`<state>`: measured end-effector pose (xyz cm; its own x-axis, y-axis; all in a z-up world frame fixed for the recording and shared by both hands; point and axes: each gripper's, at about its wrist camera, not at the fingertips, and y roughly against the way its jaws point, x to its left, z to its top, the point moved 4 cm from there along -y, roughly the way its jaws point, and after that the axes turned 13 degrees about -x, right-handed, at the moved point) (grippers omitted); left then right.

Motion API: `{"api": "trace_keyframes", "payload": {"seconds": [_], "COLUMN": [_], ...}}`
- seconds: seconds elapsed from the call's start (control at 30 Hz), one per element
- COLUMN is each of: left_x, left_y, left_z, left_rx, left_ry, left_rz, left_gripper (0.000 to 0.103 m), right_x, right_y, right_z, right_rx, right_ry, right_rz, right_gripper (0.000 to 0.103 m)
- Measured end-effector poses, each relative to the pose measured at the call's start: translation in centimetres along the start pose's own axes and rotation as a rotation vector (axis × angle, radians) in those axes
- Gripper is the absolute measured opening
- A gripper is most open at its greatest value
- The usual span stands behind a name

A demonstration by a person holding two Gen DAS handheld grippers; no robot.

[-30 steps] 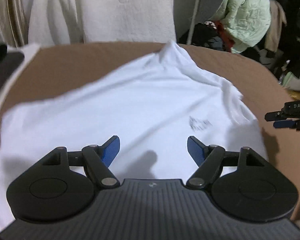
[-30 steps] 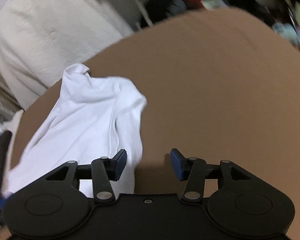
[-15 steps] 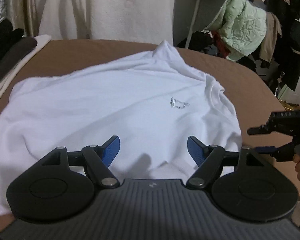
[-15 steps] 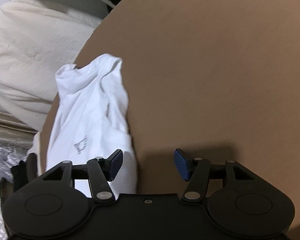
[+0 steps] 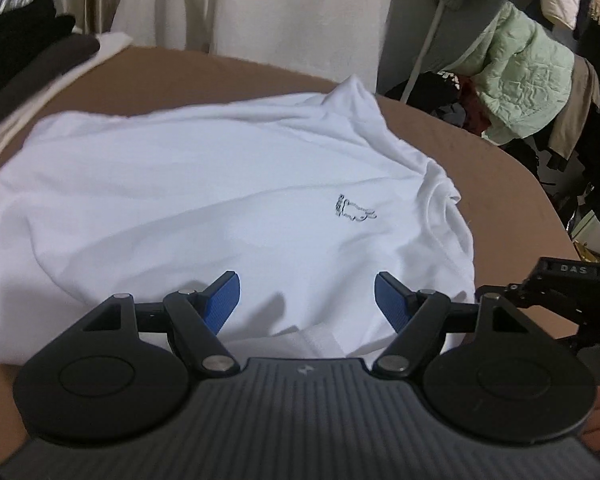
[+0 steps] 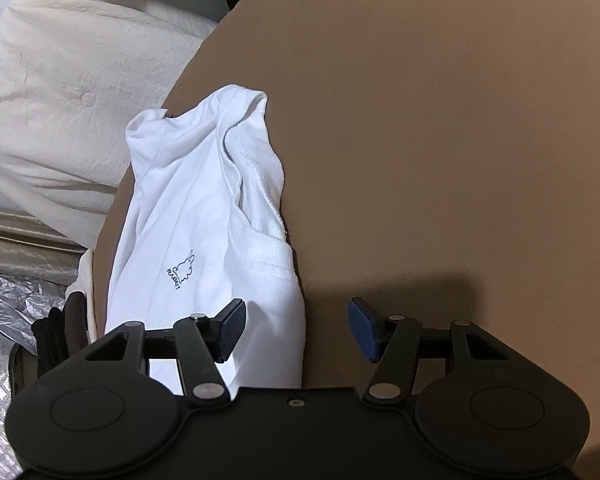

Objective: Fold clothes
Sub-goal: 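Smooth the T-shirt flat on the table with both tools open, then grasp the T-shirt edge with the right gripper while the left gripper grasps the hem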

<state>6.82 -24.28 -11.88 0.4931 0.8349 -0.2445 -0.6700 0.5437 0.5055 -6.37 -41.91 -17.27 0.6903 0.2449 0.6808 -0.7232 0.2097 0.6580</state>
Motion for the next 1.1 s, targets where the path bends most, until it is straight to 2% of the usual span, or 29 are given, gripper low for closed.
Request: {"api": "trace_keyframes", "payload": {"seconds": [0.3,0.4,0.53,0.63,0.73,0.77,0.8,0.83,0.87,1.0,1.1], "left_x": [0.1,0.5,2.1,2.9,3.2,3.2,3.2,3.1,3.1,3.3,3.5], "left_y": [-0.5,-0.5,-0.5,-0.5,-0.7,-0.8,-1.0,-1.1,-1.2,-0.9,-0.2], "left_z": [-1.0,-1.2,-0.9,-0.7,-0.9,-1.0,-1.2,-1.4,-1.5,-2.1,-2.2], "left_rx": [0.062,0.056,0.038,0.027,0.024,0.025,0.025,0.026,0.027,0.014,0.012], "left_ry": [0.008,-0.004,0.03,0.055,0.054,0.046,0.038,0.03,0.022,-0.012,-0.017], "left_rz": [-0.004,0.021,0.056,0.05,0.03,0.022,0.014,0.006,-0.002,-0.063,-0.129], "left_gripper": [0.074,0.074,0.074,0.074,0.074,0.074,0.074,0.074,0.074,0.074,0.074], "right_x": [1.5,1.9,2.1,1.8,1.8,1.9,2.1,2.5,2.9,3.8,5.5], "right_y": [0.5,-0.2,-1.4,-2.1,-2.7,-3.0,-3.2,-3.5,-3.8,-2.8,0.1], "right_z": [-0.2,-0.6,-1.1,-1.3,-1.3,-1.4,-1.4,-1.4,-1.5,-1.1,-0.4], "right_rx": [-0.01,0.002,0.034,0.046,0.03,0.023,0.01,-0.011,-0.032,-0.144,-0.279], "right_ry": [0.016,0.034,0.058,0.074,0.107,0.121,0.152,0.212,0.264,0.312,0.424], "right_rz": [0.014,-0.003,-0.025,-0.049,-0.034,-0.027,-0.023,-0.023,-0.024,-0.006,-0.053], "right_gripper": [0.063,0.064,0.064,0.064,0.064,0.061,0.054,0.021,0.013,0.009,0.009]}}
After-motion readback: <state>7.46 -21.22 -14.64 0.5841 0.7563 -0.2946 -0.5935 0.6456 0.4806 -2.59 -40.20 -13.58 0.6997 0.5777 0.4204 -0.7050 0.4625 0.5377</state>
